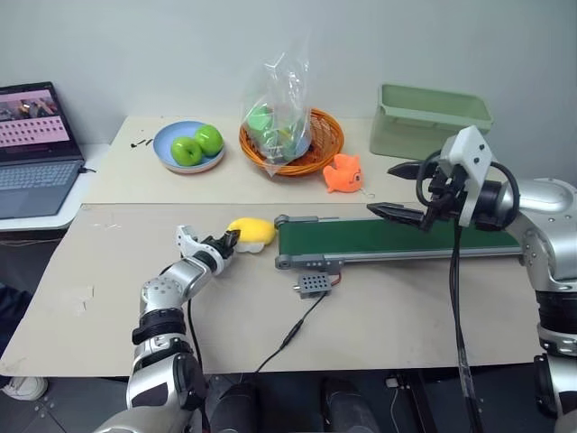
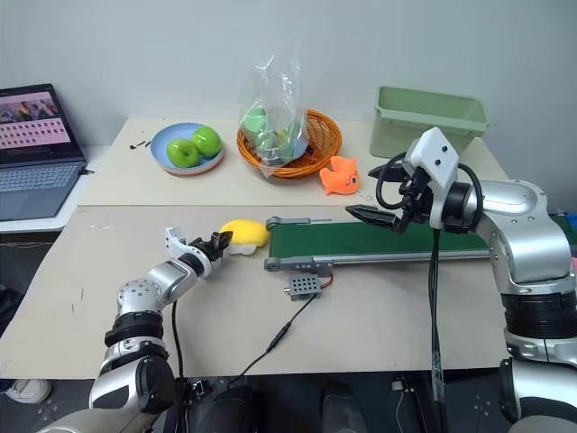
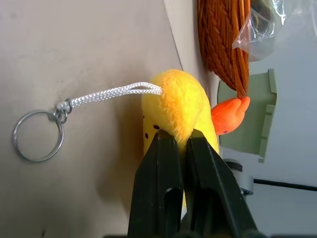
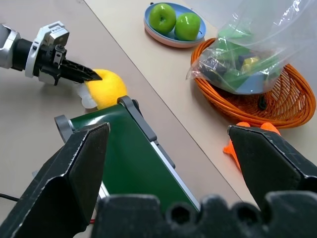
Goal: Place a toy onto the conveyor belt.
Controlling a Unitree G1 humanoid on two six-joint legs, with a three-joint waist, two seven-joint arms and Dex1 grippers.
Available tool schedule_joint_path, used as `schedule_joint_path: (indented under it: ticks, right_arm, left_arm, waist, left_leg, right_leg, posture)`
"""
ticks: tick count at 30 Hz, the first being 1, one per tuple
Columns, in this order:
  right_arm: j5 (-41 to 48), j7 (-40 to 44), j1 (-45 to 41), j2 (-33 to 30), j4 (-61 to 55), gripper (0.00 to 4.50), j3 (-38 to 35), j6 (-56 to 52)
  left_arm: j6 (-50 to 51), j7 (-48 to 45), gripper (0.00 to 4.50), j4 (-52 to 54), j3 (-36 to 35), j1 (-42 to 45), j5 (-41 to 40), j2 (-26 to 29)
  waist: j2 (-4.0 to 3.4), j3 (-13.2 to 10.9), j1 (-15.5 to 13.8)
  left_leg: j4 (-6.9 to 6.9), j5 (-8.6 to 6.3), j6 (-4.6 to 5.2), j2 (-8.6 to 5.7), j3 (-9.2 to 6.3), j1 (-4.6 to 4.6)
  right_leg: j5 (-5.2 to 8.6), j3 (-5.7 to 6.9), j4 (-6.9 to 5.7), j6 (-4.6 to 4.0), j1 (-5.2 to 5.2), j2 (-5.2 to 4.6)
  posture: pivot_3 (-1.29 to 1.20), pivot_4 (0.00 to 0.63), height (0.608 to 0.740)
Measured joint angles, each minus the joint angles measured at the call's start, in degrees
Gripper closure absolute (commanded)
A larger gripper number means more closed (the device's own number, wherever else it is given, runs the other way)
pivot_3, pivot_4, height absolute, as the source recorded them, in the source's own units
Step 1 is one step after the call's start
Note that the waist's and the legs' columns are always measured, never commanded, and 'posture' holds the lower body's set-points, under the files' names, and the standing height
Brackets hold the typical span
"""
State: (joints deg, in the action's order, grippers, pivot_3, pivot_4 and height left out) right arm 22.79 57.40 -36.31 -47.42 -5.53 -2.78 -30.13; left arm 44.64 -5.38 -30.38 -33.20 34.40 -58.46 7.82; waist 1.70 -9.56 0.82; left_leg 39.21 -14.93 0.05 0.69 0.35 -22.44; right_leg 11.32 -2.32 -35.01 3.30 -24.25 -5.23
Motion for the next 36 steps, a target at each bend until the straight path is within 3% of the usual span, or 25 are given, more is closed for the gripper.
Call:
schedule_joint_path:
  ticks: [5,10,15,18,25,31,36]
  right_arm:
    - [-0.34,0.38,-1.72,0.18,1.68,0.0,0.33,0.39]
    - [-1.22,1.18,-2.35,0.97,3.27,0.0,1.93,0.99]
    - [-1.27,1.26,-3.23,1.23,3.5,0.0,2.16,1.31]
    - [-1.29,1.23,-3.22,1.24,3.57,0.0,2.16,1.32]
    - [-1.35,0.84,-2.48,0.92,3.06,0.0,1.79,1.31]
    - [-1.23,-0.55,-0.67,0.58,1.12,0.0,0.87,0.85]
    - [-1.15,-1.43,0.8,0.03,-0.85,0.0,-0.45,0.1]
  left_arm:
    - [-11.61,1.32,4.48,13.99,0.69,0.25,6.44,2.1]
    - [-16.39,0.45,4.48,23.99,9.43,2.74,17.37,7.67]
    - [-29.89,-8.4,4.48,30.16,35.02,1.81,44.53,18.7]
    - [-42.07,-11.3,4.48,29.79,45.43,1.85,59.8,23.76]
    - [-69.81,-12.84,4.48,22.47,57.31,4.45,83.5,30.59]
    - [-80.53,-10.19,4.48,15.51,60.32,7.77,93.92,28.95]
    - [-84.2,-9.14,4.48,8.79,62.28,8.58,97.39,25.97]
  waist:
    - [0.04,-0.03,-0.01]
    - [0.04,-0.02,-0.85]
    - [0.04,-0.03,-1.3]
    - [0.04,-0.03,-1.21]
    - [0.04,-0.03,-1.09]
    - [0.04,-0.03,-1.43]
    - [0.04,-0.03,-1.44]
  left_leg:
    - [-0.01,0.0,-0.01,0.01,0.01,0.0]
    - [-0.01,0.0,-0.01,-0.07,0.02,0.0]
    - [-0.06,0.0,-0.01,-0.08,0.03,-0.11]
    - [-0.15,0.0,-0.01,-0.05,0.06,-0.14]
    - [-0.18,0.01,0.01,0.01,0.09,-0.12]
    - [-0.14,0.0,0.02,0.01,0.1,-0.22]
    - [-0.11,-0.01,0.04,0.02,0.08,-0.27]
  right_leg:
    - [-0.01,-0.01,0.01,-0.01,0.0,0.02]
    - [-0.03,0.01,0.05,0.03,0.08,-0.06]
    - [-0.04,0.04,0.07,0.04,0.04,-0.04]
    - [-0.04,0.03,0.09,0.04,-0.04,-0.03]
    - [-0.03,0.03,0.11,0.04,-0.08,-0.01]
    - [-0.04,0.09,0.02,0.05,-0.09,-0.03]
    - [-0.04,0.14,0.0,0.06,-0.1,-0.03]
  posture:
    - [0.0,0.15,0.74]
    - [0.0,0.15,0.74]
    - [0.0,0.15,0.74]
    - [0.0,0.15,0.74]
    - [0.0,0.15,0.74]
    - [0.0,0.15,0.74]
    - [0.0,0.15,0.74]
